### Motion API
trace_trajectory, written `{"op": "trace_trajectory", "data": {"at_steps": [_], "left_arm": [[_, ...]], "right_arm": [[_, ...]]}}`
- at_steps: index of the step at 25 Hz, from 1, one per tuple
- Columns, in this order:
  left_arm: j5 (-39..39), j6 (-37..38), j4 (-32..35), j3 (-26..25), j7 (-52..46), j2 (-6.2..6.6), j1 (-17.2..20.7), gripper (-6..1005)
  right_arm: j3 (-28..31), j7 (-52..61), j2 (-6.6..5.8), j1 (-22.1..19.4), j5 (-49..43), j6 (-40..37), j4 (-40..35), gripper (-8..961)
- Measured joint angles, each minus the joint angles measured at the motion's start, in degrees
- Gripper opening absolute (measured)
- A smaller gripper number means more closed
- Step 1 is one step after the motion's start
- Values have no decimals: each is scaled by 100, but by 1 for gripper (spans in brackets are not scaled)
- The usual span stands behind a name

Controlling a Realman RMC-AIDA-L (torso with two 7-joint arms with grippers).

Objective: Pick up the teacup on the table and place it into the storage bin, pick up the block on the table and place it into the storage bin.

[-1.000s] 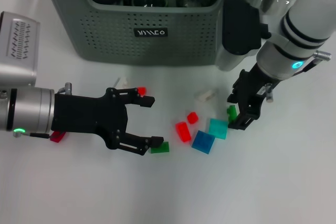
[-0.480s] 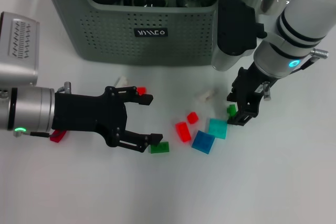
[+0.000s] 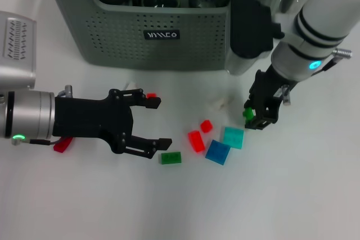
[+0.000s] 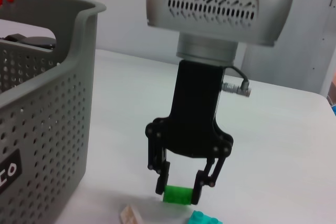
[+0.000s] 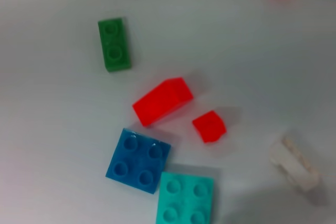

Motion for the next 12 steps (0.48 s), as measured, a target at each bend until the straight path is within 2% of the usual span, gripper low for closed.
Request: {"op": "trace_trajectory", "data": {"at_steps": [5,9,12], "left_arm": [[32,32,3,-1,-3,3,17,919],[52,33,8,-1,5,10,68,919],[54,15,-4,-1,25,11,108,919]], "right_arm": [[339,156,-36,-142,-28,-839,-959,464],[1077,167,-35,-136,47,-1864,-1989,477],[1709,168,-45,82,511,-2501,-2496,487]]}}
